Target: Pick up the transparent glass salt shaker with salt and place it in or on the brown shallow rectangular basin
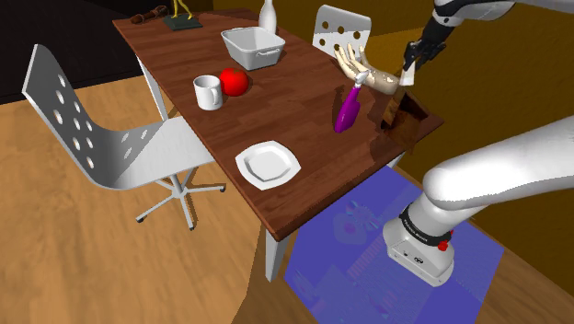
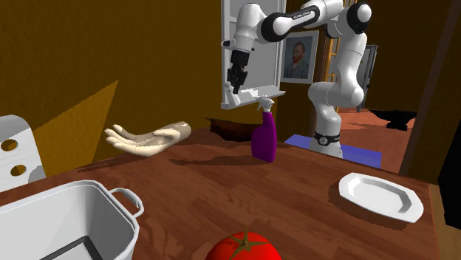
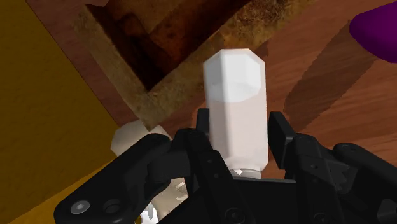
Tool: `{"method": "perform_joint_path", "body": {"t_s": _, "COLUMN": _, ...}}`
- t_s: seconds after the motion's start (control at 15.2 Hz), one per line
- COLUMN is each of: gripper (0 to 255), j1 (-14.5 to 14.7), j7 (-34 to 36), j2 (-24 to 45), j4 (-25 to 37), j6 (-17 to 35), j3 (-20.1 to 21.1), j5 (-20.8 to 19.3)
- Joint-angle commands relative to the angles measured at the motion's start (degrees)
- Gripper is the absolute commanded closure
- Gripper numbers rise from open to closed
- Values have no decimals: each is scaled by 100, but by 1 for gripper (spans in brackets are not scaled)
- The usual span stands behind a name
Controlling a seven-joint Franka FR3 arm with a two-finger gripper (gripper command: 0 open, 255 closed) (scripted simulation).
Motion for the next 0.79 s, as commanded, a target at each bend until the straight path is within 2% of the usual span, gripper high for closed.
{"method": "perform_joint_path", "body": {"t_s": 0.0, "gripper": 255, "j1": -139, "j7": -193, "j2": -290, "j4": -161, "j6": -106, "j3": -120, "j5": -113}}
{"method": "perform_joint_path", "body": {"t_s": 0.13, "gripper": 255, "j1": -266, "j7": -364, "j2": -522, "j4": -292, "j6": -185, "j3": -230, "j5": -214}}
{"method": "perform_joint_path", "body": {"t_s": 0.73, "gripper": 255, "j1": -282, "j7": -390, "j2": -360, "j4": -862, "j6": 545, "j3": -369, "j5": -259}}
